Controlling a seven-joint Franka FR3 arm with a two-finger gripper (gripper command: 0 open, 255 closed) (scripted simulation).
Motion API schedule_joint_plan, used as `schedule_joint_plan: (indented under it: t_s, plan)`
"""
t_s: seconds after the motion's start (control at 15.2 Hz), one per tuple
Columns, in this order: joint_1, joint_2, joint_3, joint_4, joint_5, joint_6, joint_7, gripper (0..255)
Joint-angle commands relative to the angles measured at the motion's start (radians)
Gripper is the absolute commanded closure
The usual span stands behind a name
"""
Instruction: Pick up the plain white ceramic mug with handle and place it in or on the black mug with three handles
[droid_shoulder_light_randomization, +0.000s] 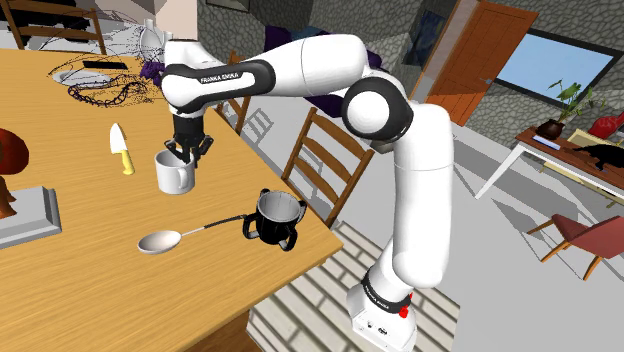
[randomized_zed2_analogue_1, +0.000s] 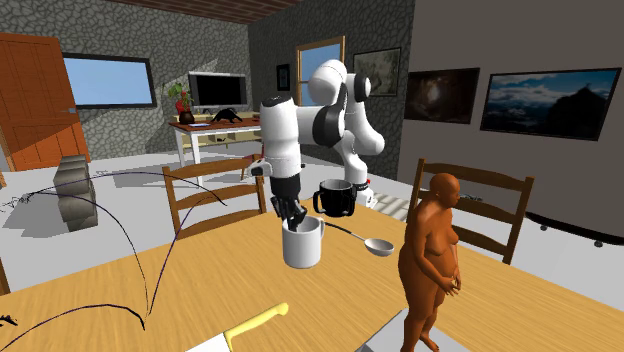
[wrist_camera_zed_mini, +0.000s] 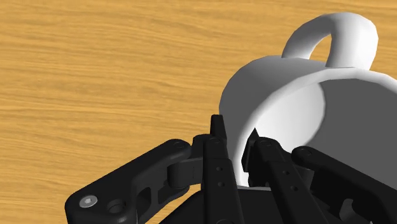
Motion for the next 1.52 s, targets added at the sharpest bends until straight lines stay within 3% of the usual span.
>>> schedule_joint_plan:
  t_s: [0.0,1.45]
  plan:
    - [-0.001,-0.012,0.001,0.009,0.002,-0.021,-0.001,255]
    - [0.004,-0.049,0.005,0.251,0.007,-0.299,0.002,255]
